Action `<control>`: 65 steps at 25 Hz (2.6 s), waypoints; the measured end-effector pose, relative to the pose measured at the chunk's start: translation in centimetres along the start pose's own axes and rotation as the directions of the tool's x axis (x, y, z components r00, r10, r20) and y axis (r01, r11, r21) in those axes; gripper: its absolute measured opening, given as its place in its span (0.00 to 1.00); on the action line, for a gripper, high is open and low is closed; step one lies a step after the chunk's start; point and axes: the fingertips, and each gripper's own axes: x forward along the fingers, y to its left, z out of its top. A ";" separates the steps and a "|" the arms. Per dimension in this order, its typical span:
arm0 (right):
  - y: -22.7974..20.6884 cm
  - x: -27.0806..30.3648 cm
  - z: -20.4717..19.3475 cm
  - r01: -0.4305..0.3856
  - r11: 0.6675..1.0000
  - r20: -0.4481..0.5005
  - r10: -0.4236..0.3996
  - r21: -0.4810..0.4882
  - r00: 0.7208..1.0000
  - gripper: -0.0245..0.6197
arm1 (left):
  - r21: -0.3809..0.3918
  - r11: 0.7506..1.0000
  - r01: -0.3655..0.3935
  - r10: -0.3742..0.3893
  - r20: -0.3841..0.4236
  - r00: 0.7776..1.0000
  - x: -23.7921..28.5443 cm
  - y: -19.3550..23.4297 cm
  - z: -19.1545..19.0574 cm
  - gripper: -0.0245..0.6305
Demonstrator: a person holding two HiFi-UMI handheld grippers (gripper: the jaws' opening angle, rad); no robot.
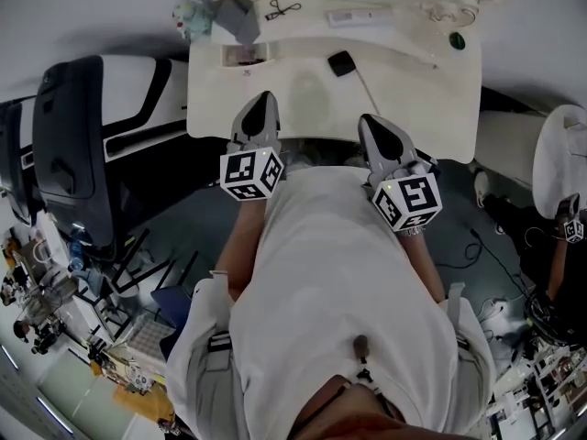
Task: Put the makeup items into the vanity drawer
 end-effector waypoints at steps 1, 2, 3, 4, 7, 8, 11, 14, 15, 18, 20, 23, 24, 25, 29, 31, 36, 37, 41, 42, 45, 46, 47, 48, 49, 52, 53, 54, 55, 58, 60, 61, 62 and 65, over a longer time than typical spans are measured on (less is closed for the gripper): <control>-0.2 -0.4 0.0 -0.006 1.000 0.002 0.006 -0.001 1.000 0.05 | 0.002 1.000 -0.008 0.007 0.020 1.000 -0.5 -0.7 0.4 0.05; -0.5 -0.7 0.0 -0.010 1.000 0.003 0.010 -0.002 1.000 0.05 | 0.007 1.000 -0.012 0.012 0.034 0.999 -0.9 -1.3 0.7 0.05; -0.8 -1.1 0.1 -0.014 1.000 0.003 0.014 -0.003 1.000 0.05 | 0.013 1.000 -0.011 0.011 0.045 0.999 -1.2 -2.1 0.9 0.05; -1.2 -1.4 0.0 -0.018 1.000 0.002 0.018 -0.003 1.000 0.05 | 0.020 1.000 -0.005 0.004 0.053 0.999 -1.6 -3.0 1.0 0.05; -2.4 -2.7 0.0 -0.022 1.000 0.001 0.022 -0.003 1.000 0.05 | 0.038 0.999 0.031 -0.033 0.064 0.997 -2.3 -6.1 1.0 0.05; -2.8 -3.2 0.0 -0.024 1.000 0.001 0.024 -0.004 1.000 0.05 | 0.038 0.998 0.046 -0.049 0.064 0.997 -2.5 -7.2 0.9 0.05; -3.7 -4.2 0.1 -0.034 0.999 0.002 0.034 -0.012 0.999 0.05 | 0.043 0.994 0.100 -0.102 0.057 0.993 -2.9 -10.8 0.2 0.05; -4.3 -5.0 0.1 -0.052 0.998 -0.003 0.052 -0.030 0.999 0.05 | 0.073 0.986 0.151 -0.154 0.044 0.987 -3.1 -14.1 -0.9 0.05; -4.6 -5.2 0.0 -0.059 0.998 -0.006 0.058 -0.037 0.998 0.05 | 0.081 0.983 0.164 -0.168 0.041 0.985 -3.1 -15.0 -1.3 0.05; -5.2 -5.9 -0.4 -0.077 0.996 -0.019 0.076 -0.052 0.997 0.05 | 0.087 0.980 0.177 -0.181 0.040 0.983 -2.9 -16.8 -2.2 0.05; -5.6 -6.3 -0.4 -0.086 0.994 -0.023 0.085 -0.061 0.996 0.05 | 0.079 0.982 0.170 -0.174 0.047 0.984 -2.9 -17.4 -2.4 0.05; -6.3 -7.0 -0.2 -0.091 0.993 -0.021 0.090 -0.074 0.996 0.05 | 0.067 0.985 0.160 -0.164 0.055 0.985 -2.7 -18.2 -2.8 0.05; -6.6 -7.1 -0.2 -0.091 0.993 -0.020 0.090 -0.079 0.996 0.05 | 0.070 0.984 0.161 -0.165 0.055 0.985 -2.7 -18.4 -3.0 0.05; -6.7 -7.2 -0.1 -0.090 0.992 -0.017 0.089 -0.085 0.996 0.05 | 0.074 0.984 0.163 -0.167 0.054 0.984 -2.6 -18.7 -3.1 0.05; -7.5 -7.7 0.1 -0.087 0.992 -0.012 0.087 -0.091 0.996 0.05 | 0.077 0.982 0.173 -0.177 0.041 0.983 -2.1 -19.5 -3.5 0.04; -7.8 -7.8 0.1 -0.086 0.992 -0.010 0.086 -0.088 0.996 0.05 | 0.082 0.981 0.177 -0.180 0.034 0.983 -1.7 -19.8 -3.6 0.05; -8.4 -7.8 0.4 -0.082 0.994 -0.005 0.082 -0.077 0.997 0.05 | 0.075 0.978 0.194 -0.195 0.014 0.981 -1.0 -20.2 -3.7 0.05; -8.4 -7.8 0.4 -0.081 0.994 -0.004 0.081 -0.075 0.997 0.05 | 0.074 0.978 0.193 -0.194 0.010 0.981 -0.9 -20.2 -3.7 0.05; -8.8 -7.8 0.3 -0.076 0.995 -0.009 0.076 -0.061 0.997 0.05 | 0.074 0.980 0.185 -0.184 -0.023 0.983 -0.2 -20.0 -4.3 0.05; -9.0 -7.8 0.2 -0.074 0.996 -0.010 0.074 -0.057 0.997 0.05 | 0.082 0.980 0.179 -0.176 -0.034 0.984 0.1 -19.9 -4.5 0.05; -9.2 -7.8 0.2 -0.067 0.996 -0.012 0.067 -0.053 0.998 0.05 | 0.107 0.982 0.158 -0.153 -0.051 0.987 1.1 -19.4 -5.0 0.05; -9.3 -7.9 0.2 -0.064 0.997 -0.012 0.063 -0.052 0.998 0.05 | 0.105 0.983 0.149 -0.143 -0.061 0.988 1.5 -19.2 -5.4 0.05; -9.4 -8.0 0.2 -0.060 0.997 -0.013 0.059 -0.051 0.998 0.05 | 0.098 0.986 0.136 -0.129 -0.078 0.989 2.0 -19.0 -5.9 0.05; -9.5 -8.1 0.2 -0.054 0.997 -0.014 0.053 -0.050 0.998 0.05 | 0.090 0.988 0.122 -0.113 -0.102 0.988 2.4 -18.7 -6.5 0.05; -9.6 -8.2 0.1 -0.047 0.998 -0.016 0.046 -0.048 0.999 0.05 | 0.085 0.990 0.111 -0.099 -0.130 0.987 3.0 -18.6 -7.3 0.05; -10.2 -8.7 -0.2 -0.020 0.999 -0.021 0.019 -0.039 1.000 0.05 | 0.098 0.988 0.119 -0.097 -0.207 0.974 4.5 -18.8 -9.4 0.07; -10.4 -8.9 -0.3 -0.009 0.999 -0.023 0.008 -0.035 1.000 0.05 | 0.108 0.986 0.128 -0.101 -0.230 0.968 5.1 -19.0 -10.1 0.10; -10.7 -9.1 -0.4 0.002 1.000 -0.025 -0.003 -0.031 1.000 0.05 | 0.118 0.983 0.137 -0.104 -0.250 0.963 5.7 -19.2 -10.8 0.12; -10.9 -9.3 -0.5 0.015 1.000 -0.026 -0.016 -0.027 1.000 0.05 | 0.126 0.981 0.147 -0.108 -0.270 0.957 6.4 -19.4 -11.6 0.13; -11.9 -10.2 -0.9 0.061 0.998 -0.027 -0.061 -0.011 0.998 0.05 | 0.151 0.972 0.180 -0.118 -0.348 0.930 8.5 -19.9 -14.8 0.16; -12.6 -11.1 -1.3 0.095 0.995 -0.026 -0.095 0.002 0.995 0.05 | 0.149 0.971 0.188 -0.113 -0.409 0.905 9.9 -20.0 -17.3 0.21; -12.9 -11.6 -1.4 0.112 0.994 -0.025 -0.112 0.009 0.993 0.05 | 0.140 0.973 0.181 -0.104 -0.435 0.894 10.5 -19.9 -18.5 0.23; -13.2 -12.0 -1.6 0.128 0.992 -0.024 -0.128 0.017 0.991 0.05 | 0.131 0.977 0.166 -0.090 -0.456 0.885 11.1 -19.6 -19.5 0.24; -14.4 -13.2 -2.0 0.179 0.983 -0.019 -0.178 0.042 0.984 0.05 | 0.122 0.988 0.089 -0.017 -0.492 0.870 12.9 -18.8 -22.0 0.29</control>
